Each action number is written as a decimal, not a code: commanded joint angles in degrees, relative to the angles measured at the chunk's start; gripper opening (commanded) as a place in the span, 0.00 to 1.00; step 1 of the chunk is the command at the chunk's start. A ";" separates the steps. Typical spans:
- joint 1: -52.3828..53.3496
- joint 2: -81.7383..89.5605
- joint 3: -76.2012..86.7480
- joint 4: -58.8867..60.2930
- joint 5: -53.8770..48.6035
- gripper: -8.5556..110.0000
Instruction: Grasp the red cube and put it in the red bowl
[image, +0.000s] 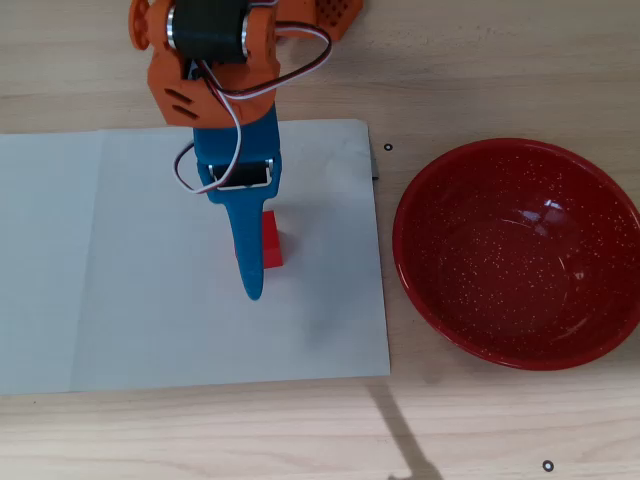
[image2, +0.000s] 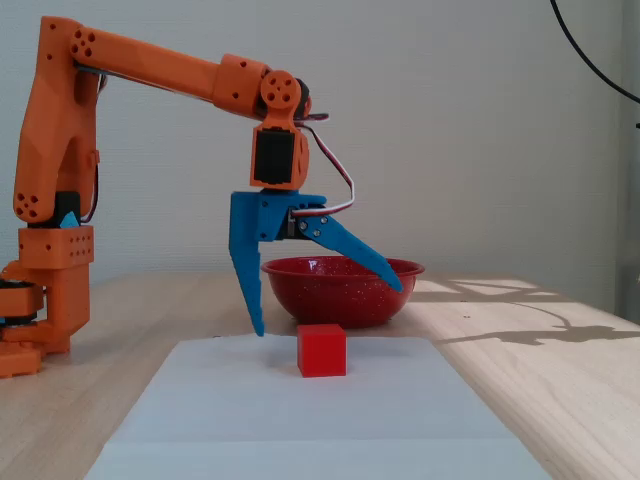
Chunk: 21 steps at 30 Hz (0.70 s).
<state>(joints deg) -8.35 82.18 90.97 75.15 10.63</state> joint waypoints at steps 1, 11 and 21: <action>-1.05 2.72 -1.58 -1.05 1.41 0.66; 0.09 -2.55 -0.79 -5.80 1.49 0.66; 1.32 -6.59 -1.76 -8.17 0.70 0.65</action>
<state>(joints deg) -8.09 73.92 92.37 68.20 11.60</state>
